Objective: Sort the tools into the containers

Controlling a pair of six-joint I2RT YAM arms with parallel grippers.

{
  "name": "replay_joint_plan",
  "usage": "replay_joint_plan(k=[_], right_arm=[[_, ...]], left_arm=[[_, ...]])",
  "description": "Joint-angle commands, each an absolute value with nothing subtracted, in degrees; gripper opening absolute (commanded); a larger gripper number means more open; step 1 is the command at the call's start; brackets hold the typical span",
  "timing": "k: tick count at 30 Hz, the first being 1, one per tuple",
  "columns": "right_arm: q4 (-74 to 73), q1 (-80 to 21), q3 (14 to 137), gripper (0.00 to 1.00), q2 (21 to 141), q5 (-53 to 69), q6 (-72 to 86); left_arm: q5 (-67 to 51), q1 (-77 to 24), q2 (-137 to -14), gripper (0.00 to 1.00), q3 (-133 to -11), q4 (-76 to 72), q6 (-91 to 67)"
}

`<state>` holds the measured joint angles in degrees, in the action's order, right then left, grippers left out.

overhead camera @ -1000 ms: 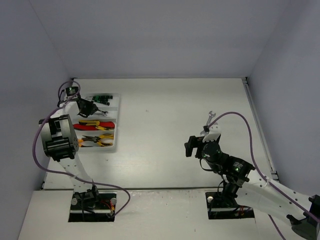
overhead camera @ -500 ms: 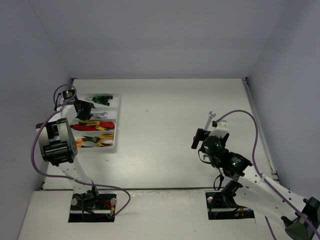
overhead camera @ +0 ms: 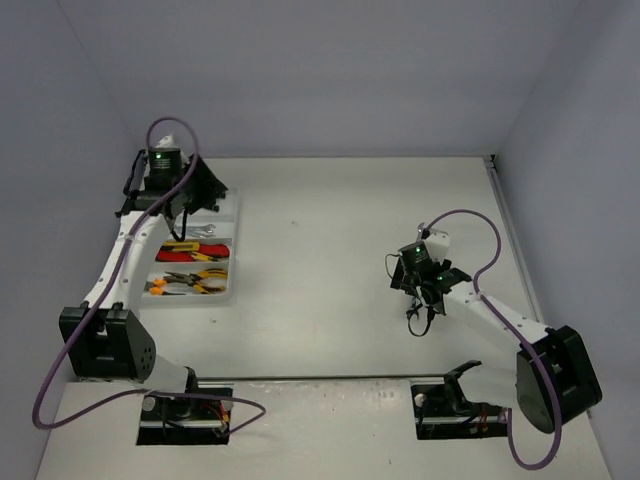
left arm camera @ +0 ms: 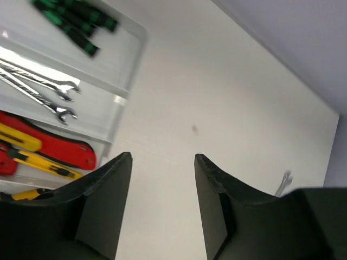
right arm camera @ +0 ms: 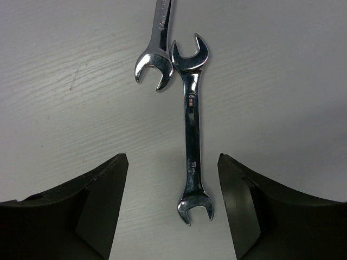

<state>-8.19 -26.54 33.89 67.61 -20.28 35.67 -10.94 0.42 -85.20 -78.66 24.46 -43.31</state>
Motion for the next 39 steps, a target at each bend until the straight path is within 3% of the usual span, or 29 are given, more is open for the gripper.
replay_joint_plan(k=[1,7,17,21,22,25,31,39], right_arm=[[-6.8,-23.2,37.7,0.62,71.0,-15.7,34.2],[-6.9,-18.0,37.9,0.54,74.2,-9.9,31.6],[-6.9,-12.3,39.1,0.42,80.8,-4.6,28.0],[-6.9,-11.8,39.5,0.33,83.7,-3.8,27.5],[-6.9,-11.8,39.4,0.25,84.0,-3.6,27.4],[-6.8,-12.0,39.0,0.14,85.3,-1.7,27.3],[-6.8,-18.2,38.8,0.00,86.3,-0.5,28.1],[-6.1,-33.8,40.8,0.00,88.5,-1.2,31.2]], left_arm=[[-14.3,-7.9,-79.5,0.50,-80.8,33.1,-26.6],[-18.8,-13.1,-71.8,0.57,-71.6,34.1,-21.5],[-16.2,-13.7,-63.0,0.58,-62.0,34.0,-17.2],[-16.1,-13.6,-62.2,0.58,-61.9,33.9,-17.1],[-16.2,-13.6,-62.1,0.58,-61.8,34.0,-17.1],[-15.8,-13.6,-61.6,0.58,-61.5,34.1,-17.1],[-16.4,-13.5,-61.2,0.58,-61.2,34.0,-17.2],[-20.9,-13.9,-61.9,0.58,-60.5,33.8,-19.5]])
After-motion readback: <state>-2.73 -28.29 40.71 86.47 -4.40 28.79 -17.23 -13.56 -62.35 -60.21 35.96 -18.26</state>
